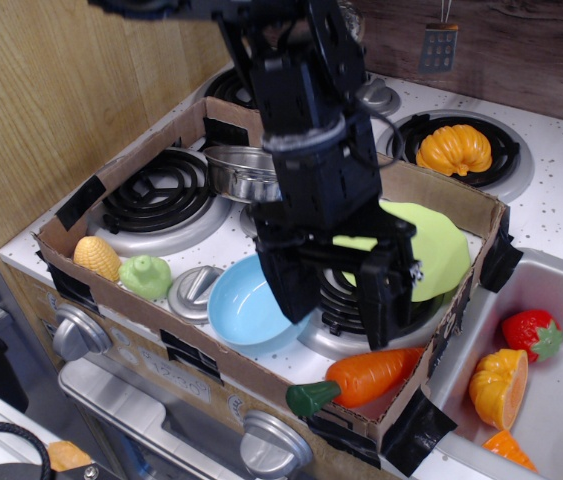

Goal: Put carrot on plate

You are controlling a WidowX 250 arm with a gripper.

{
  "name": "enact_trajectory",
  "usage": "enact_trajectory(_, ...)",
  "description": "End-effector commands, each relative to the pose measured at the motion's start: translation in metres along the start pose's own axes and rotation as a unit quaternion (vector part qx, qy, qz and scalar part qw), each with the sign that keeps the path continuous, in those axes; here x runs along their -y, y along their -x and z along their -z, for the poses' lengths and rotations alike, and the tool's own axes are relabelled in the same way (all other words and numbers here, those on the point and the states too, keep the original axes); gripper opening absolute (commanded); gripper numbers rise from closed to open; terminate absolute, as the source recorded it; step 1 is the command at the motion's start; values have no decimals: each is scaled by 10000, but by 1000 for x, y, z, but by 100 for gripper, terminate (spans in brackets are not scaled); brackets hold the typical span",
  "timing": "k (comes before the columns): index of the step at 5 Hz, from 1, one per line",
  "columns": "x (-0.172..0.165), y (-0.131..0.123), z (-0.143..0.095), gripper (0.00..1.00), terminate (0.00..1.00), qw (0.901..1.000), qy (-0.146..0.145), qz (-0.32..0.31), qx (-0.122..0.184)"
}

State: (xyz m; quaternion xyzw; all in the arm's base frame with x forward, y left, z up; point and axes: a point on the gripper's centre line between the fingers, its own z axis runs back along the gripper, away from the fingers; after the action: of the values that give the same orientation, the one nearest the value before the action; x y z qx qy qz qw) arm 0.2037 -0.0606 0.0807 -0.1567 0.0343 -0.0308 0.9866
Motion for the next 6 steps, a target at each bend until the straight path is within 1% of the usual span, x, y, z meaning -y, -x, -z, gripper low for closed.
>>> enact_trajectory(1, 11, 6, 18, 100, 0, 9994, 200, -239, 135)
enact_trajectory(2, 7, 1, 26, 100, 0, 9996, 161, -146, 181)
enact_trajectory(3, -2, -6, 35, 100, 0, 9993, 181, -124, 297)
enact_trajectory(5, -7, -2, 53, 100, 0, 9982, 241, -368, 414)
enact_trajectory(6, -7, 3, 58, 100, 0, 9973, 276, -513, 443)
